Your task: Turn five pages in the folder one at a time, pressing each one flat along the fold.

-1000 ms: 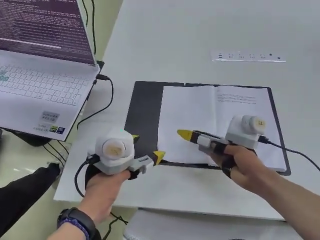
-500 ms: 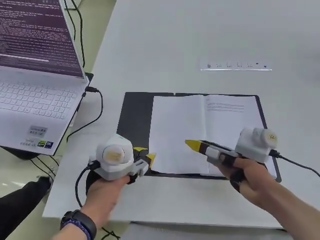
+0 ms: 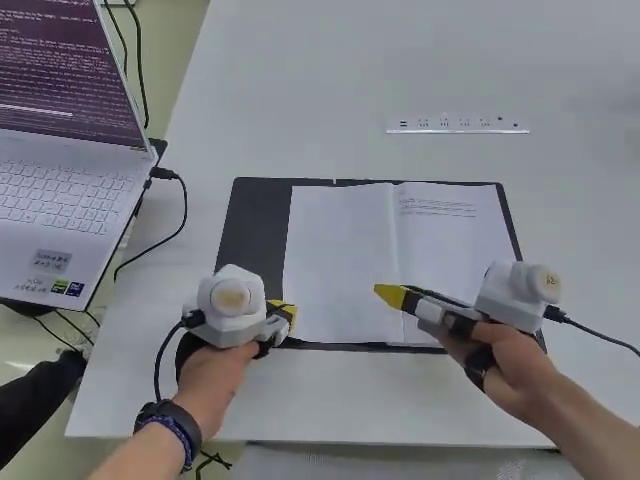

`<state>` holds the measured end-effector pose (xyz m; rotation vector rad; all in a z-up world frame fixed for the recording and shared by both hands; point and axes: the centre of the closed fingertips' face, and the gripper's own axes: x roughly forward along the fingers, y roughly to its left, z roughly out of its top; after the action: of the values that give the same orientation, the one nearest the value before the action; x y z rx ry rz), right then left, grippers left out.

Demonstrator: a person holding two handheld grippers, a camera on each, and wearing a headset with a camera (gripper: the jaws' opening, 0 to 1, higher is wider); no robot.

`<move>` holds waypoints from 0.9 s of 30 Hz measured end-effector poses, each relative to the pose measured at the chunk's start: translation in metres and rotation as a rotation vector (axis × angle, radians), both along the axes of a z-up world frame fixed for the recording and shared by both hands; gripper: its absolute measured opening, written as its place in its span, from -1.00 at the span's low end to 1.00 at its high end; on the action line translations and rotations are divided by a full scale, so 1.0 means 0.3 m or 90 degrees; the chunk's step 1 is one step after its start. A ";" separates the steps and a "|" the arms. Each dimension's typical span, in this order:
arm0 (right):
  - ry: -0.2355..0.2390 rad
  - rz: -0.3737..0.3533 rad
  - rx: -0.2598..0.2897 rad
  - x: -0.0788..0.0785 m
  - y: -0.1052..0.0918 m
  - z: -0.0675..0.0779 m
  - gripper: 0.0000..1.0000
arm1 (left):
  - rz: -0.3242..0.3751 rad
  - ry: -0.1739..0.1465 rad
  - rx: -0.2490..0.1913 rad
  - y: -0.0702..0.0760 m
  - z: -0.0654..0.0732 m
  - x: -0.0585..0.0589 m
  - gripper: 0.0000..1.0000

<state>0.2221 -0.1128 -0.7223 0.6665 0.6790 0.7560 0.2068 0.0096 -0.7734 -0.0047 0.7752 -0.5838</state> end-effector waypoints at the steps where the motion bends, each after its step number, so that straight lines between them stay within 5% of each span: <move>1: -0.001 0.000 -0.001 0.001 0.000 0.000 -0.28 | -0.009 0.006 0.010 -0.002 -0.010 -0.008 -1.00; 5: -0.002 -0.003 0.001 0.005 0.000 -0.003 -0.30 | -0.040 0.041 0.074 0.009 -0.076 -0.055 -1.00; 6: -0.002 -0.003 0.000 0.003 0.001 -0.004 -0.30 | -0.017 0.027 0.047 0.005 -0.054 -0.048 -1.00; 8: -0.001 -0.002 0.000 0.001 0.002 -0.009 -0.30 | -0.012 0.028 0.040 0.010 -0.049 -0.049 -1.00; 27: 0.010 0.000 -0.009 0.012 0.013 -0.051 -0.34 | -0.019 0.015 0.055 0.008 -0.052 -0.038 -1.00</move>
<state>0.2258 -0.1090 -0.7377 0.6607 0.6983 0.7457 0.1953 0.0120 -0.7890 0.0796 0.8236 -0.5784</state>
